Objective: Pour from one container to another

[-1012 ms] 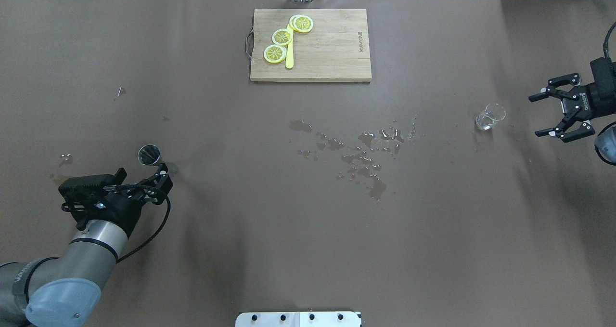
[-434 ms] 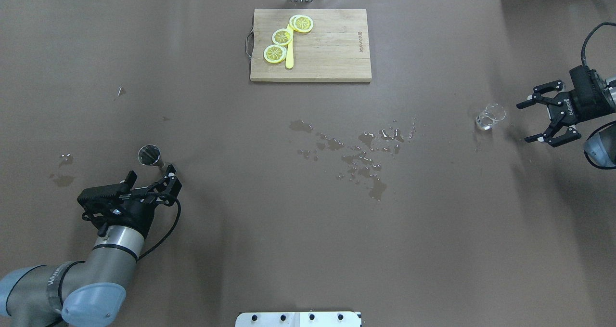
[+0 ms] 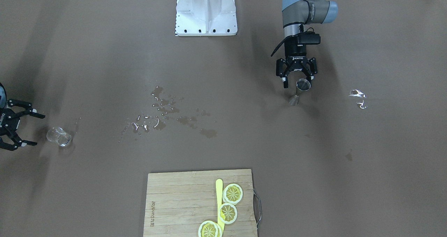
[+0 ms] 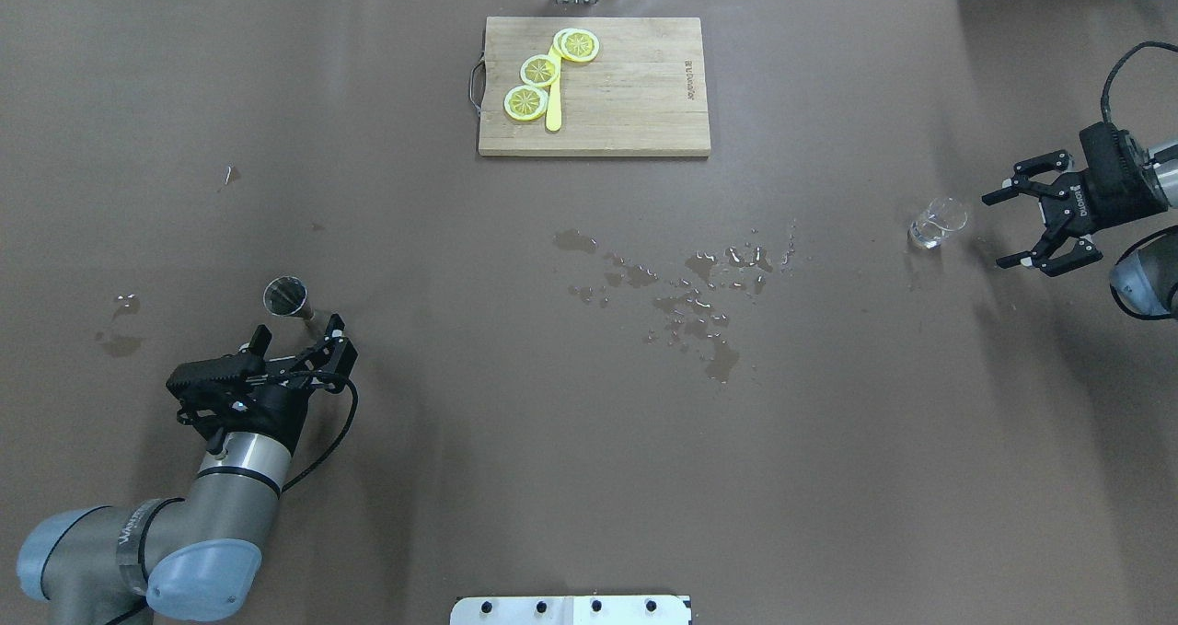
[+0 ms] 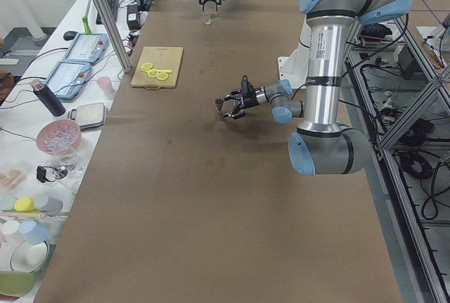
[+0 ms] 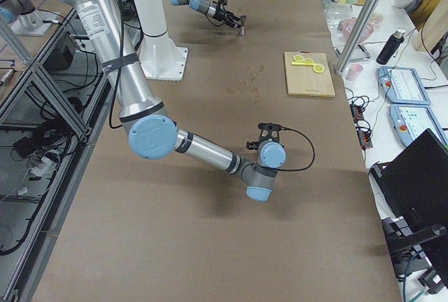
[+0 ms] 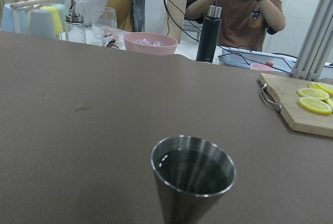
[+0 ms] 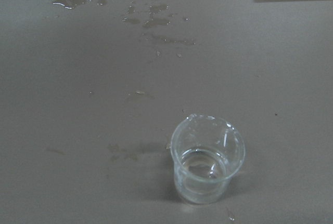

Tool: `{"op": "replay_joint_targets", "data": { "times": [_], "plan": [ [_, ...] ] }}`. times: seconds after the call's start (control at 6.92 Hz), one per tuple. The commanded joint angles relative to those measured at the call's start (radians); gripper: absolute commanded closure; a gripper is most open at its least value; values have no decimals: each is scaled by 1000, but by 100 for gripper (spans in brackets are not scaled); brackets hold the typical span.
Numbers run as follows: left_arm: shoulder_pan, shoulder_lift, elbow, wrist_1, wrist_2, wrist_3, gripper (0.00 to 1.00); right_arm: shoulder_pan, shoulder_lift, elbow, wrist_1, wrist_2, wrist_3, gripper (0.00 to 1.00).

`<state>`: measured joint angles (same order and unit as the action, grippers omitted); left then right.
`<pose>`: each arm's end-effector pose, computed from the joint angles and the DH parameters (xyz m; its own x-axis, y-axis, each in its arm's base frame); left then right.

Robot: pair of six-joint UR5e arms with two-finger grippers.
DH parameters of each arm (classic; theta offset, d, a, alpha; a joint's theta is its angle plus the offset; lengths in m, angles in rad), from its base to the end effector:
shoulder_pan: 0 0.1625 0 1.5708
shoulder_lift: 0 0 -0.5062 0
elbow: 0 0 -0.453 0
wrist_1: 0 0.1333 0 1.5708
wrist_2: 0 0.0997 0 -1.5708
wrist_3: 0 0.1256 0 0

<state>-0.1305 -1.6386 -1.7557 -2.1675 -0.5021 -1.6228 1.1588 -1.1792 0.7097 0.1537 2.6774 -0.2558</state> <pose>0.5475 -0.3173 0.5193 0.6167 -0.1062 -0.7800 0.7483 0.3865 0.5391 -0.2537 -0.6330 0.7580 0.0361 -0.9989 0.0282 0.1380 0.0329 0.9899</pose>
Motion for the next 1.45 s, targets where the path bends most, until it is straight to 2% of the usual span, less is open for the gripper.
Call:
{"op": "replay_joint_targets", "data": {
  "times": [0.0,0.43,0.58,0.72,1.16,1.3],
  "plan": [
    [0,-1,27,0,59,0,3,-16,18,-15,0,-46,0,2],
    [2,-42,74,2,89,0,5,-42,36,-15,-34,-70,0,2],
    [0,-59,109,5,97,1,22,-50,38,-13,-34,-77,1,2],
    [-4,-66,119,5,105,0,22,-57,38,-13,-34,-79,1,2],
    [-14,-66,117,2,105,1,32,-65,38,-12,-34,-80,4,2],
    [-17,-66,116,2,106,1,41,-68,38,-12,-34,-83,6,2]
  ]
}}
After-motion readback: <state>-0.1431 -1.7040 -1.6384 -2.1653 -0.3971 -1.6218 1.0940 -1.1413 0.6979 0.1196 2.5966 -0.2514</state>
